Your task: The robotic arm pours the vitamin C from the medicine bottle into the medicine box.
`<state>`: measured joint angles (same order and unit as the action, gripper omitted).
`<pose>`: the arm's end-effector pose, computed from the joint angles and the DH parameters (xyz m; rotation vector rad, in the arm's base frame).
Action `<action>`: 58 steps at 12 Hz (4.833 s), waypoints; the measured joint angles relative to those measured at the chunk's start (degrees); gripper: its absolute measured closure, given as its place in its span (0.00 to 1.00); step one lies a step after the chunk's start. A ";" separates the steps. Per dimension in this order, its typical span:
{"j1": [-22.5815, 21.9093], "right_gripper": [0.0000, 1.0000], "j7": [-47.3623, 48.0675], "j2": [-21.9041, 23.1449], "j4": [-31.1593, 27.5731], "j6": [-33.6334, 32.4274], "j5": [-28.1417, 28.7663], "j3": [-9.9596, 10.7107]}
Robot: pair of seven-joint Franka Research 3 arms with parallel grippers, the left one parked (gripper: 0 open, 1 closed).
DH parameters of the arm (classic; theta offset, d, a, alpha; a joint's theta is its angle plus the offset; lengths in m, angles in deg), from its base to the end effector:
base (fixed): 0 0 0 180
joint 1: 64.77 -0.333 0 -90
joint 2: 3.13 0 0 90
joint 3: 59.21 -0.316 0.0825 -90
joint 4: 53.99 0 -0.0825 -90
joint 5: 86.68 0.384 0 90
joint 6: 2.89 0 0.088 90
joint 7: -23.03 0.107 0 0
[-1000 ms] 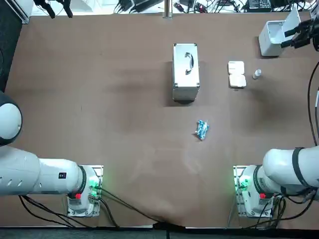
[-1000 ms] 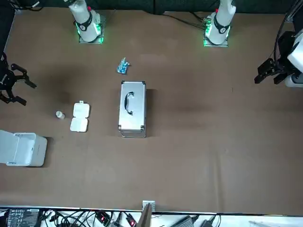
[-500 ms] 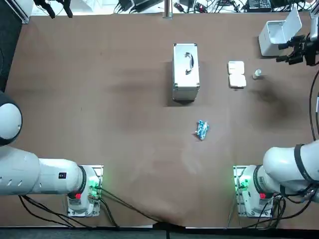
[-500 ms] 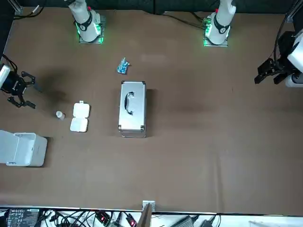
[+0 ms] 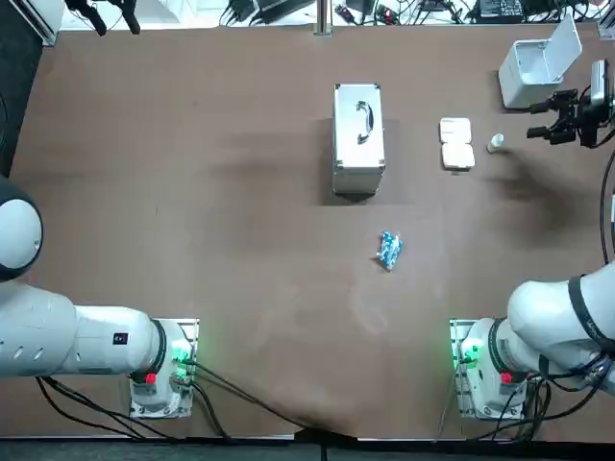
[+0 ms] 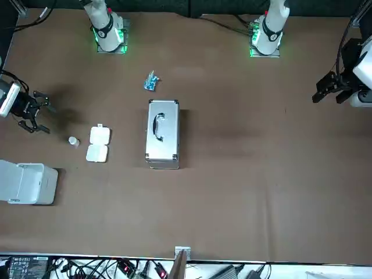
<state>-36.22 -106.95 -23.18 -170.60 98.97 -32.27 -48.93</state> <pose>0.4710 -0.2864 0.2643 -2.0367 -1.2191 -0.9182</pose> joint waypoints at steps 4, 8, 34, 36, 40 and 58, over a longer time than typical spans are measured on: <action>1.61 0.00 -8.60 -5.01 -0.31 -0.10 6.19 0.00; 1.69 0.00 -13.29 -8.97 -0.22 -0.16 7.98 -0.09; 2.91 0.00 -21.61 -22.42 7.15 -1.30 16.84 -2.46; 2.96 0.00 -21.66 -22.78 7.61 -1.31 16.96 -3.08; 2.96 0.01 -22.15 -23.90 8.11 -2.68 18.48 -3.55; 3.50 0.13 -22.52 -25.99 9.37 -6.51 20.34 -3.56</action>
<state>-32.72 -129.47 -49.17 -161.23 92.46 -11.93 -52.49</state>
